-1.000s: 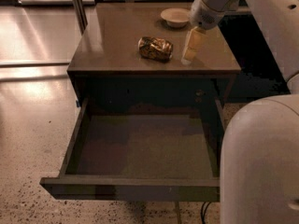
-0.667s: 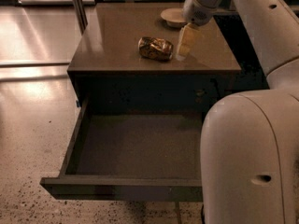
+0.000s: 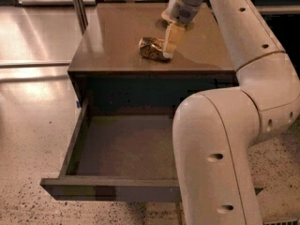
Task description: Place orange can into top drawer
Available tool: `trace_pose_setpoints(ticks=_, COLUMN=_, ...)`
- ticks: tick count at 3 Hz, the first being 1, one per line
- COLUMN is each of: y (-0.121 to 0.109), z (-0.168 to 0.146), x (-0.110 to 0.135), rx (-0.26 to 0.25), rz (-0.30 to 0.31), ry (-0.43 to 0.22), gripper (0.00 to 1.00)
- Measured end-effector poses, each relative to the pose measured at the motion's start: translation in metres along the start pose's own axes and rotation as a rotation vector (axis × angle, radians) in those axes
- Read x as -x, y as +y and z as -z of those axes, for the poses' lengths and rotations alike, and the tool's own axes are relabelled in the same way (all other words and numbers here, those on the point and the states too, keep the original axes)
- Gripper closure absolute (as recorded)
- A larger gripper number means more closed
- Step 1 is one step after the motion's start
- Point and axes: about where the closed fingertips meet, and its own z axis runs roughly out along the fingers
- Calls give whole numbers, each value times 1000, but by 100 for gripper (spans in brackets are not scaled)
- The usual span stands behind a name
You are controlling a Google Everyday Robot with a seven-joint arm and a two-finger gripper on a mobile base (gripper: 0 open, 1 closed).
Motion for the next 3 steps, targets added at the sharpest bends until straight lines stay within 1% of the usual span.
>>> trace_pose_setpoints(ticks=1, y=0, z=-23, x=13, rx=36, rz=19, ry=-6, gripper=0)
trace_pose_setpoints(ticks=2, y=3, z=-42, x=21, rx=67, rz=28, ry=-15, gripper=0)
trace_pose_setpoints(ticks=3, y=4, z=-59, x=20, rx=89, rz=1, ry=-23, gripper=0)
